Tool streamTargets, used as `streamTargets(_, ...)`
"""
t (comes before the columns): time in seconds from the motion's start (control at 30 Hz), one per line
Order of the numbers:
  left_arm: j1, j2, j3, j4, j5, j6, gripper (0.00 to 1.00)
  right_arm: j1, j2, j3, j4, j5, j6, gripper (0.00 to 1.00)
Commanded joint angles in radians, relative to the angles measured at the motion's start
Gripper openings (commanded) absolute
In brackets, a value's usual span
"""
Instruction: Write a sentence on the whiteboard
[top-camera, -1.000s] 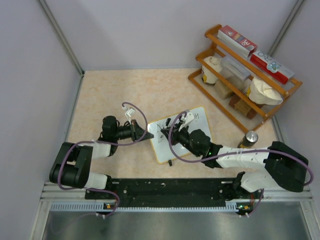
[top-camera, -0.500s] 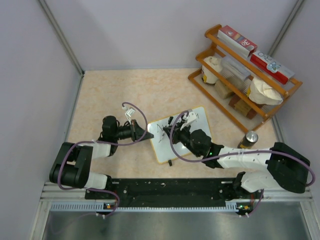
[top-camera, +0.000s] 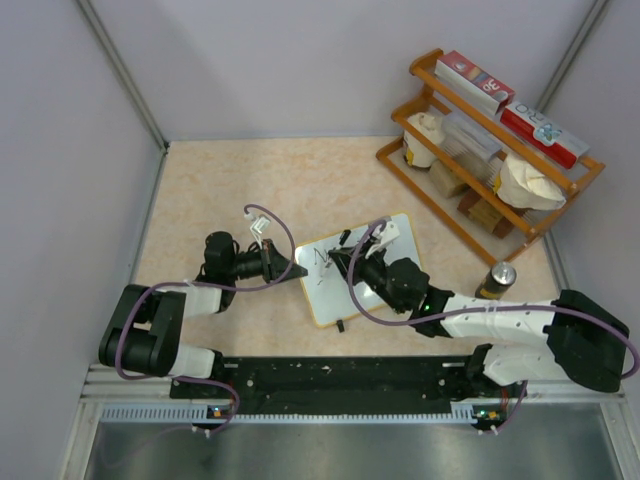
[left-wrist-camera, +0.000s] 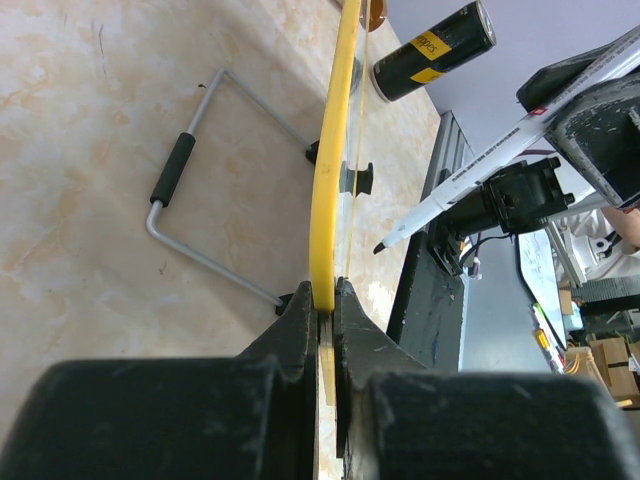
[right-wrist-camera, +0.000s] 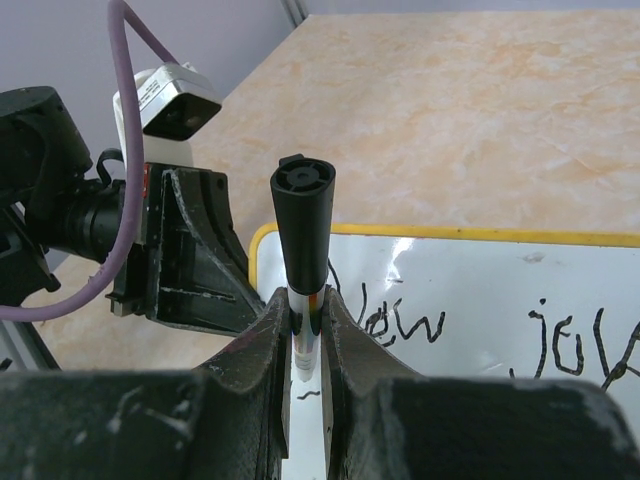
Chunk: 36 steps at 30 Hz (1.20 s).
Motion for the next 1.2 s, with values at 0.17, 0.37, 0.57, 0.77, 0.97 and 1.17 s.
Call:
streamTargets(0.17, -0.010, 0.008, 0.002, 0.023, 0.059, 0.039, 0.00, 0.013, 0.045, 0.039, 0.041, -0.012, -0.010, 0.00)
streamTargets(0.37, -0.010, 0.008, 0.002, 0.023, 0.059, 0.039, 0.00, 0.013, 0.073, 0.030, 0.059, -0.016, 0.005, 0.00)
streamTargets(0.57, -0.010, 0.006, 0.002, 0.023, 0.059, 0.039, 0.00, 0.014, 0.067, 0.028, 0.072, -0.017, 0.002, 0.00)
streamTargets(0.77, -0.010, 0.006, 0.002, 0.023, 0.059, 0.039, 0.00, 0.013, 0.050, 0.034, 0.073, -0.009, -0.007, 0.00)
streamTargets(0.97, -0.010, 0.006, 0.002, 0.023, 0.060, 0.039, 0.00, 0.007, 0.061, 0.047, 0.073, -0.008, -0.012, 0.00)
streamTargets(1.17, -0.010, 0.008, 0.002, 0.023, 0.060, 0.039, 0.00, -0.002, 0.056, 0.047, 0.079, -0.017, -0.006, 0.00)
